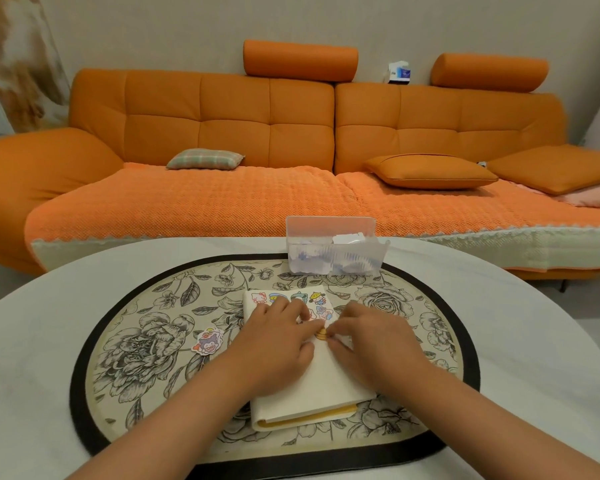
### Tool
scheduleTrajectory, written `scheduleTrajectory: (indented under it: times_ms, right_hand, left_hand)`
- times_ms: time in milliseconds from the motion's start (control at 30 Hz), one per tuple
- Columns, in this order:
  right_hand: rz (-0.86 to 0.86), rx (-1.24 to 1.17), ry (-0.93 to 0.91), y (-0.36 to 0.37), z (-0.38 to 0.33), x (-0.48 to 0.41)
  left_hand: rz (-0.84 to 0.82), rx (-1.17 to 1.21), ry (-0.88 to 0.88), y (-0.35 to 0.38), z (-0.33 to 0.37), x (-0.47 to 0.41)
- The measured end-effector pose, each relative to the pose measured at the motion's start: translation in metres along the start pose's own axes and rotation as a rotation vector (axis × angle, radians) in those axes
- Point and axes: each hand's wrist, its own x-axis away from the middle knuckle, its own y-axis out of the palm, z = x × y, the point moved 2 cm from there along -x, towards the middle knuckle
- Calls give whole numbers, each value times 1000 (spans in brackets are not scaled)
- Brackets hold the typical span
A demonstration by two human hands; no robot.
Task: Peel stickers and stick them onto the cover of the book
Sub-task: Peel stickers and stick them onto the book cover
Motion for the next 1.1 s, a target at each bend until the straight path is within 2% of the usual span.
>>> scheduleTrajectory:
  times_ms: [200,333,500,633,900,1100]
  right_hand:
    - [-29,67,-82,7,-3,10]
    - [-65,68,-60,7,-6,11]
    - [-94,32,-35,7,0,11]
    - [-85,-1,-28,8,4,14]
    - [-54,0,-38,6,8,17]
    - [-36,-7,-39,8,12,17]
  left_hand:
    - [-29,-59,8,-1,7,3]
    - [-7,-86,5,-3,10,6]
    - [-59,-10,13,-9,13,16]
    - [-57,76,-6,-11,15,23]
    - [22,98,-66,-17,20,22]
    - [14,25,-60,-13,18,15]
